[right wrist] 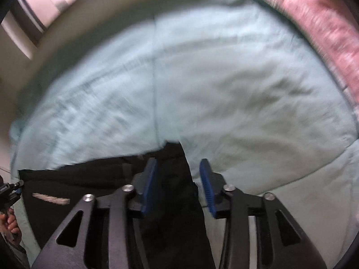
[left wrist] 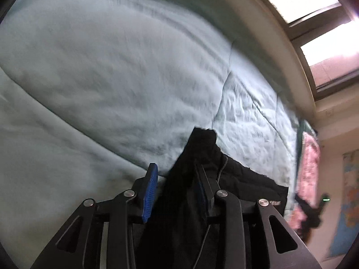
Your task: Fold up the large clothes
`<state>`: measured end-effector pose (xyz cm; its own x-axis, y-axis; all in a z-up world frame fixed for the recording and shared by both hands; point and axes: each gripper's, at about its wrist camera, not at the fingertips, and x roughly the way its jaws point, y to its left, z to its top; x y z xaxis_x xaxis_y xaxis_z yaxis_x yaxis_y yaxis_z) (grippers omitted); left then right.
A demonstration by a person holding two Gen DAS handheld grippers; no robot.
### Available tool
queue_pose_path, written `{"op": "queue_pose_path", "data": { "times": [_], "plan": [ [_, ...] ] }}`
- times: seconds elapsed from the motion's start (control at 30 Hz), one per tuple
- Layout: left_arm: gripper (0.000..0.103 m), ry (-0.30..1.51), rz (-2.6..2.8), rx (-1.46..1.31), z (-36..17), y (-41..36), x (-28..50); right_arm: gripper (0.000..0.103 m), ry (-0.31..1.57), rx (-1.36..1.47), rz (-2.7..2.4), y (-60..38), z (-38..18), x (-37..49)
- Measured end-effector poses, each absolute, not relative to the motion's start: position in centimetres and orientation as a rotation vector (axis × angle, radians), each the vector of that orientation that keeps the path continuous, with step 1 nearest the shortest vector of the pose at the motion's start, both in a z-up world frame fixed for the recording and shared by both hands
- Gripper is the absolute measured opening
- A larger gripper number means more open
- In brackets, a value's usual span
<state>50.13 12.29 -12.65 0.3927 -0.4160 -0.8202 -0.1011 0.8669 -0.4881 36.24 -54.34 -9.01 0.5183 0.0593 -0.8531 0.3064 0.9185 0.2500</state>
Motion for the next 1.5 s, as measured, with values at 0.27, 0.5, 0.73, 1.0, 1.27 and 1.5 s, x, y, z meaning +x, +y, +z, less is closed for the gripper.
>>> {"op": "queue_pose_path", "data": {
  "times": [0.27,0.5,0.73,1.0,1.27,1.5],
  "plan": [
    [0.056,1.039,-0.375,-0.292,-4.0,5.0,42.9,0.069,0.931,0.339,-0.056,-47.2,-1.1,29.0],
    [0.057,1.098,-0.484,-0.137,-8.7,-6.9,36.7,0.068,1.106,0.198,0.033,-38.2,-6.3,26.5],
    [0.057,1.202,-0.347,-0.059,-18.2,-8.3,36.4,0.071,1.287,0.136,0.044,-35.1,-16.8,28.4],
    [0.059,1.232,-0.368,-0.063,-16.6,-8.7,37.9,0.066,1.301,0.190,0.053,-36.2,-16.0,28.7],
    [0.059,1.170,-0.442,-0.092,-13.9,-9.3,42.6,0.065,1.163,0.132,0.076,-36.1,-12.5,34.4],
    [0.059,1.310,-0.367,-0.244,-20.1,-7.4,46.2,0.069,1.325,0.121,-0.004,-36.2,-18.6,37.2]
  ]
}}
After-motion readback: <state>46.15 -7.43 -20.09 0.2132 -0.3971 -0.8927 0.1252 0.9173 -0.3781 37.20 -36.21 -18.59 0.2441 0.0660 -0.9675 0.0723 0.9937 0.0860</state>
